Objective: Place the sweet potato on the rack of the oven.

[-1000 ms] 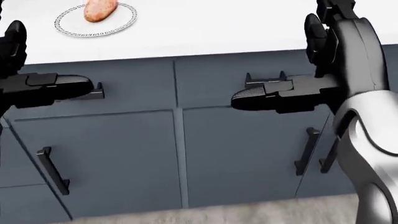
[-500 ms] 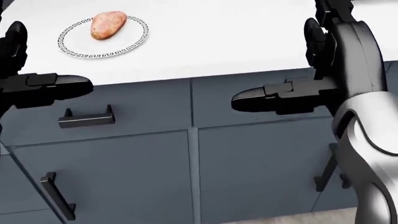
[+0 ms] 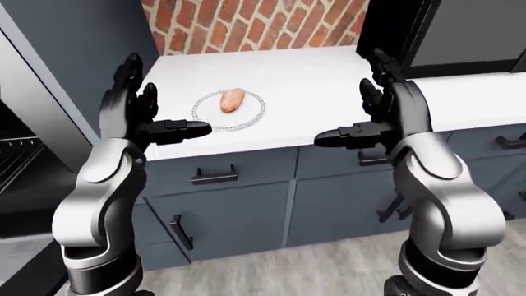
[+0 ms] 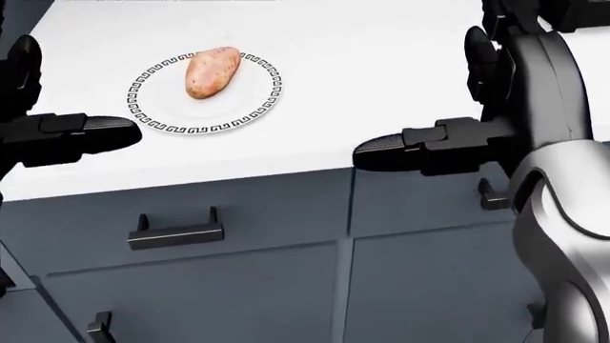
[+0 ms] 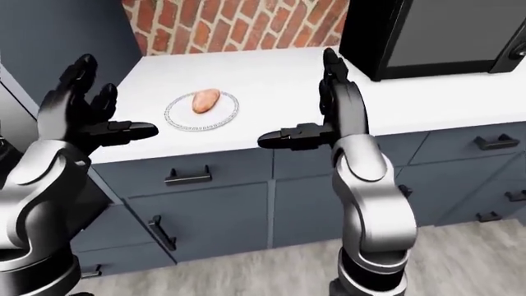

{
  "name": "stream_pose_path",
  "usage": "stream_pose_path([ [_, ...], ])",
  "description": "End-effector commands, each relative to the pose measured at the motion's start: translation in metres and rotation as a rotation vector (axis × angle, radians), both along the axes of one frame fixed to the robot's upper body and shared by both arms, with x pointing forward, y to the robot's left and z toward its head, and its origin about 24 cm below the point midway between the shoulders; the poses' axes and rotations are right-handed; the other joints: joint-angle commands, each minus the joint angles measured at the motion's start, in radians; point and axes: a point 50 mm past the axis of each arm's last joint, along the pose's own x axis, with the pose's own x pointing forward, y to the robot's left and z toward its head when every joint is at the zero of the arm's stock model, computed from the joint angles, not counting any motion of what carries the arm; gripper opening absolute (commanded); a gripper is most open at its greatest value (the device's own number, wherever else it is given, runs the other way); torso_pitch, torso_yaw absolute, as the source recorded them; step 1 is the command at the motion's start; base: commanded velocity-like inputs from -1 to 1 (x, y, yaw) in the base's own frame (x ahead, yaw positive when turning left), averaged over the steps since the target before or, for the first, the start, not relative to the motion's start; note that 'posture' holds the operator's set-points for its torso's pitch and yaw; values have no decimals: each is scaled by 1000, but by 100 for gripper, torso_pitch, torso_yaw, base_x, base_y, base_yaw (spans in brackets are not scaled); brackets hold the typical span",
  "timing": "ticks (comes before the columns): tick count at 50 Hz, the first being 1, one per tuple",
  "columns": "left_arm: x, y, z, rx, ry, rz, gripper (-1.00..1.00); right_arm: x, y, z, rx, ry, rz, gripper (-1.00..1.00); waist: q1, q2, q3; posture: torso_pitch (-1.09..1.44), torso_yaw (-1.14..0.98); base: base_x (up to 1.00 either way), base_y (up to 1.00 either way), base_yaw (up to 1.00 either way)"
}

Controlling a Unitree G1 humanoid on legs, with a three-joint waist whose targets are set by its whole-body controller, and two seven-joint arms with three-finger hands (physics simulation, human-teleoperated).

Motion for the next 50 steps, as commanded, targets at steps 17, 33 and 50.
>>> stream_pose_path([
  [17, -2, -3, 17, 11, -84, -12, 100, -1, 0, 11, -6, -64, -3, 100, -25, 49, -15, 0, 0, 19, 18, 0],
  [33, -3, -3, 18, 10, -86, -13, 100, -2, 2, 11, -7, -68, 5, 100, 14, -75, -24, 0, 0, 18, 1, 0],
  [50, -4, -6, 17, 11, -86, -15, 100, -2, 0, 10, -7, -75, 6, 100, -6, -7, -29, 0, 0, 0, 0, 0],
])
